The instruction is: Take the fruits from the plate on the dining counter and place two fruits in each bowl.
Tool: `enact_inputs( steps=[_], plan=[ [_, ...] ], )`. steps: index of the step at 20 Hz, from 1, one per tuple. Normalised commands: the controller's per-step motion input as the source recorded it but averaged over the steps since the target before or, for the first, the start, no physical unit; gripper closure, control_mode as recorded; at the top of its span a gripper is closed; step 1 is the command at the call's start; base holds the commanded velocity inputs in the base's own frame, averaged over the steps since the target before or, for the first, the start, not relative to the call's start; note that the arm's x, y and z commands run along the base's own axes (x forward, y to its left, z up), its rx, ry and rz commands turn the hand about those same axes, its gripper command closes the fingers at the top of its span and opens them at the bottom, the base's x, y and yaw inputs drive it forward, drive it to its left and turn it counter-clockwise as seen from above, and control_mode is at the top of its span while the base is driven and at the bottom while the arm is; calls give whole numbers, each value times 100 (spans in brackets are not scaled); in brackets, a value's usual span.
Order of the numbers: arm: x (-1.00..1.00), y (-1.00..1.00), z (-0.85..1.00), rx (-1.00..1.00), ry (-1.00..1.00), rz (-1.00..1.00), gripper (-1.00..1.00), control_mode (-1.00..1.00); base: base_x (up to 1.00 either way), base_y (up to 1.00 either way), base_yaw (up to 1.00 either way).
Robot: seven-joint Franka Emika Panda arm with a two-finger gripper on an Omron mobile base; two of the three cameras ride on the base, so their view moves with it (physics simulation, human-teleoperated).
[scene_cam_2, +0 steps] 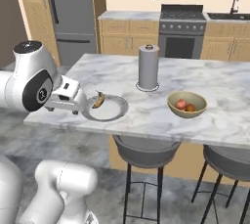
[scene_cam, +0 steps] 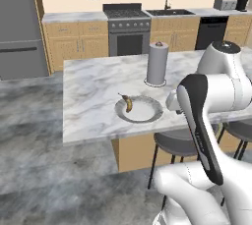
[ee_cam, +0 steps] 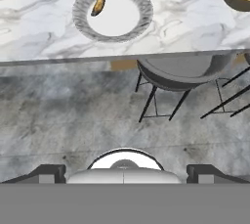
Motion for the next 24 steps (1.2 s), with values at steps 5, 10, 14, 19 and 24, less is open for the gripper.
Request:
enact_inputs(
  steps=[5,10,14,19,24],
  plan=[
    [0,0,0,0,0,0,-100,100,61,59,4],
    [0,0,0,0,0,0,-100,100,29,-13,1],
    [0,0,0,0,0,0,-100,100,46,-31,0],
    [9,0,-1,0,0,0,-100,-100,26,-12,0],
    [71,0,-34,1,0,0,-100,-100,0,0,0]
  ],
)
